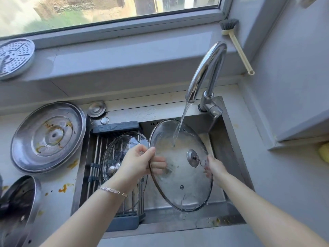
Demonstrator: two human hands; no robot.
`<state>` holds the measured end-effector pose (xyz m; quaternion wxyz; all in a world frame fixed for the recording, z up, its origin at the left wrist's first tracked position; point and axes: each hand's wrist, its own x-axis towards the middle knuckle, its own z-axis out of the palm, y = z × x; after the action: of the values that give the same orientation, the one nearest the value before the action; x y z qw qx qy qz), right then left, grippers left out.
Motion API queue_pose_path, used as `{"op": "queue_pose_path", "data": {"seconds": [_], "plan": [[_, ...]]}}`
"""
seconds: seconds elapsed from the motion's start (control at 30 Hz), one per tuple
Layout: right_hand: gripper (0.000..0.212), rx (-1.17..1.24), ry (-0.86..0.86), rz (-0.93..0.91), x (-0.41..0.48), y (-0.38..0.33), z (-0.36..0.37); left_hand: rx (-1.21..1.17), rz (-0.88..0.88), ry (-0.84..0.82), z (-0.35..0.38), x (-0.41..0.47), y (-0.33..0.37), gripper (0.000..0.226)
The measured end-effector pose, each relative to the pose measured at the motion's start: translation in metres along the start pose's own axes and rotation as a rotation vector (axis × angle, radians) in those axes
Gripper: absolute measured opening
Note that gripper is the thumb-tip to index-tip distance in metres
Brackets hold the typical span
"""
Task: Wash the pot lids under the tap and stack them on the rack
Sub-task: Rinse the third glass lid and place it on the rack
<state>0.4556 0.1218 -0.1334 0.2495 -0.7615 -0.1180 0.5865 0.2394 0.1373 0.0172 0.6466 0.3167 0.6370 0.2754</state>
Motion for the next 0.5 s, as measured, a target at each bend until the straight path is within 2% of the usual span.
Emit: {"op": "queue_pose_path", "data": {"seconds": [0.1, 0.2, 0.23, 0.27, 0.33, 0.37, 0.4, 0.43, 0.5], "plan": [[0.041, -0.262, -0.05, -0.037, -0.018, -0.013, -0.001, -0.074, 0.023, 0.035, 0.009, -0.003, 0.009, 0.012], [0.043, -0.428, 0.045, -0.306, -0.05, -0.04, -0.008, -0.134, -0.024, 0.087, 0.024, -0.002, 0.008, 0.008], [0.044, -0.459, -0.015, -0.41, -0.068, -0.05, -0.011, -0.139, -0.038, 0.108, 0.03, 0.0, 0.005, 0.011], [0.045, -0.487, -0.152, -0.494, -0.087, -0.059, -0.014, -0.132, -0.05, 0.132, 0.036, 0.001, 0.003, 0.016], [0.042, -0.63, -0.487, -0.523, -0.128, -0.07, -0.017, -0.123, -0.068, 0.163, 0.05, 0.003, -0.002, 0.024], [0.041, -0.771, -0.572, -0.541, -0.145, -0.071, -0.017, -0.134, -0.077, 0.164, 0.057, 0.004, -0.003, 0.025], [0.045, -0.929, -0.556, -0.624, -0.15, -0.067, -0.018, -0.153, -0.087, 0.161, 0.063, 0.004, -0.003, 0.026], [0.049, -1.073, -0.442, -0.751, -0.151, -0.062, -0.017, -0.179, -0.095, 0.156, 0.07, 0.005, -0.002, 0.026], [0.044, -1.209, -0.101, -0.923, -0.145, -0.058, -0.015, -0.224, -0.099, 0.118, 0.08, 0.004, 0.003, 0.022]]}}
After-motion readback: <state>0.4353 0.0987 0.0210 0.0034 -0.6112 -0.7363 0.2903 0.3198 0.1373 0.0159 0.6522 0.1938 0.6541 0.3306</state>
